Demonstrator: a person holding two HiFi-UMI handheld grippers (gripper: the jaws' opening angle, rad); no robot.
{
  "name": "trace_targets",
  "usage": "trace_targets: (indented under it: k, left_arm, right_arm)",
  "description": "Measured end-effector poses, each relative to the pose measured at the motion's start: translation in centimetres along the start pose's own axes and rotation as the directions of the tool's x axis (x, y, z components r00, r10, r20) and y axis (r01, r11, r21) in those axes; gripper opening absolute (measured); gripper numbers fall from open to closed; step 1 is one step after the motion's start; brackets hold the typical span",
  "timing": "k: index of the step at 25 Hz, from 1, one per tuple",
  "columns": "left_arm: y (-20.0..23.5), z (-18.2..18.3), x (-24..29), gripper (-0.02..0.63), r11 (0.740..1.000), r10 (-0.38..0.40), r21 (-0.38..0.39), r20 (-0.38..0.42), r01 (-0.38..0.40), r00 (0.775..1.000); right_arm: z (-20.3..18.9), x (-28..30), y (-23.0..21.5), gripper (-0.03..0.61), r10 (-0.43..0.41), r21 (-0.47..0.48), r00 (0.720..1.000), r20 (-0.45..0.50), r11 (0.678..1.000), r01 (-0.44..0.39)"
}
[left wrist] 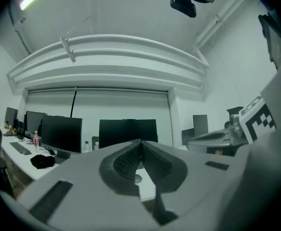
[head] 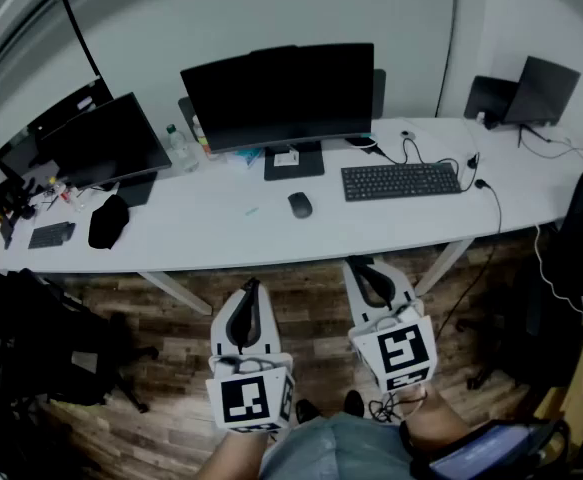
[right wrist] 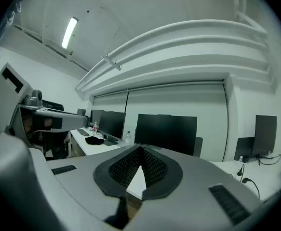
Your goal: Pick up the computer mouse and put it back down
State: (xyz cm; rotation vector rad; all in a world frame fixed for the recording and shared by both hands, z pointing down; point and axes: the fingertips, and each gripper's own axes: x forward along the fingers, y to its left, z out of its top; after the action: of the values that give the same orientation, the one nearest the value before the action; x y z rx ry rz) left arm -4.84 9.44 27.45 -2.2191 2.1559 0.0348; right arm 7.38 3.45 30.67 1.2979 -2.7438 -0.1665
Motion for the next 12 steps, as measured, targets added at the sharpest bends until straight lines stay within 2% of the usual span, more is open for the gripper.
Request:
trace_targets:
  k: [7,9,12]
  left_arm:
    - [0.7,0.1,-0.2,0.005,1.000,-0.001,-0.003,0.002,0.001,1.000]
    - [1.0,0.1,-0.3,0.005,1.000,-0.002,-0.004,0.006,0.002,1.000]
    - [1.6,0.1,-0.3,0.005,1.000,-0.007,-0.006,0.011,0.007,1.000]
  right_arm:
    - [0.5,0.3,0.8,0.025,0.018,0.008,0.999,0.030,1.000,-0.018]
    - [0.6,0.5,1.4,0.218,0.040,0.010,0.999,0.027,0.999,-0.040]
    - [0.8,0.7,1.8,0.216,0.035,0.003,0.999,0.035,0.999,-0.035]
